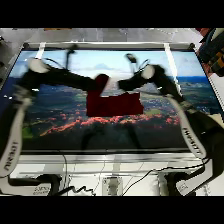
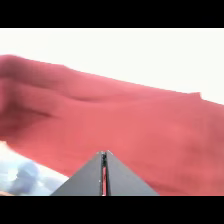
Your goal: Fold the clothes and pants, and hang the long-sleeved shirts on hangers.
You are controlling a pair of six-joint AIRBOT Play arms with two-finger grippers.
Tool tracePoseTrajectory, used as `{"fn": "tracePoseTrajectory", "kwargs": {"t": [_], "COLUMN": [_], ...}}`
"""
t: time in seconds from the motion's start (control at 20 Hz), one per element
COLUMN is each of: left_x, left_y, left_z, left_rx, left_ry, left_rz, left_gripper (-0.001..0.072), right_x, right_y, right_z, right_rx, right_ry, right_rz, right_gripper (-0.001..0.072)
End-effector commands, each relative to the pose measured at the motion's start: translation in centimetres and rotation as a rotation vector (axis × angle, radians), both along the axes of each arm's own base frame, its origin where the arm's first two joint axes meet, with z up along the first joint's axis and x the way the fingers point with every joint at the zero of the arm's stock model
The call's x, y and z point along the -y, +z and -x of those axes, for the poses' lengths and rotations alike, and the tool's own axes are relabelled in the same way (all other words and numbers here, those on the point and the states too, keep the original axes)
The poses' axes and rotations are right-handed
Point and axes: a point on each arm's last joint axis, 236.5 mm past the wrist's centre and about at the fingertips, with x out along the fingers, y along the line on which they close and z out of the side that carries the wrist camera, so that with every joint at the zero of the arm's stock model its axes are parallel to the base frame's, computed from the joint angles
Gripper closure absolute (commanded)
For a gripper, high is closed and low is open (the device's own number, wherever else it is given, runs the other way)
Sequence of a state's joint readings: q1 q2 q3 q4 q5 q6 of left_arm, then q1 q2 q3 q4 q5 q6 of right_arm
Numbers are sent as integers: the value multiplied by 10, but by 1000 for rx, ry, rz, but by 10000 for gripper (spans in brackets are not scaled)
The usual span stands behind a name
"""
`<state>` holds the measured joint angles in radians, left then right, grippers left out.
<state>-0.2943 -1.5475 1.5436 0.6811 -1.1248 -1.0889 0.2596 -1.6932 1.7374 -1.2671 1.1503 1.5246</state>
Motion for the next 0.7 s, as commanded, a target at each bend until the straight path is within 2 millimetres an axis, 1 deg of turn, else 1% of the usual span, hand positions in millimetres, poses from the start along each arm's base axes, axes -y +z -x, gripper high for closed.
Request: {"fn": "tracePoseTrajectory", "kwargs": {"t": [0.0, 0.05, 0.1, 0.15, 0.2, 0.3, 0.35, 0.4, 0.45, 0.5, 0.55, 0.6, 0.65], "left_x": [101, 117, 130, 137, 141, 140, 134, 125, 115, 103, 92, 82, 74], "left_y": [-27, -29, -31, -31, -30, -28, -27, -24, -20, -15, -10, -5, -1], "left_z": [-16, -26, -32, -35, -35, -30, -30, -31, -33, -35, -37, -41, -45], "left_rx": [63, 106, 148, 174, 199, 209, 214, 225, 234, 243, 245, 244, 244], "left_ry": [94, 150, 192, 220, 222, 196, 181, 165, 154, 147, 147, 155, 165], "left_rz": [102, 122, 132, 142, 138, 123, 108, 87, 67, 49, 42, 42, 42], "left_gripper": [693, 642, 369, -13, 1, 2, 1, 2, 2, 3, 3, 3, 3], "right_x": [125, 148, 169, 185, 198, 211, 211, 202, 190, 177, 166, 154, 144], "right_y": [7, 5, 2, -2, -8, -25, -36, -49, -59, -71, -83, -97, -111], "right_z": [13, 18, 23, 27, 31, 36, 39, 46, 52, 53, 53, 53, 52], "right_rx": [-109, -143, -175, -201, -215, -219, -228, -252, -280, -310, -337, -363, -382], "right_ry": [-130, -168, -205, -236, -249, -208, -198, -164, -150, -169, -192, -209, -218], "right_rz": [94, 95, 94, 89, 83, 55, 10, -68, -162, -260, -329, -371, -382], "right_gripper": [701, 701, 701, 700, 701, 700, 701, 700, 670, 378, 120, 28, 27]}}
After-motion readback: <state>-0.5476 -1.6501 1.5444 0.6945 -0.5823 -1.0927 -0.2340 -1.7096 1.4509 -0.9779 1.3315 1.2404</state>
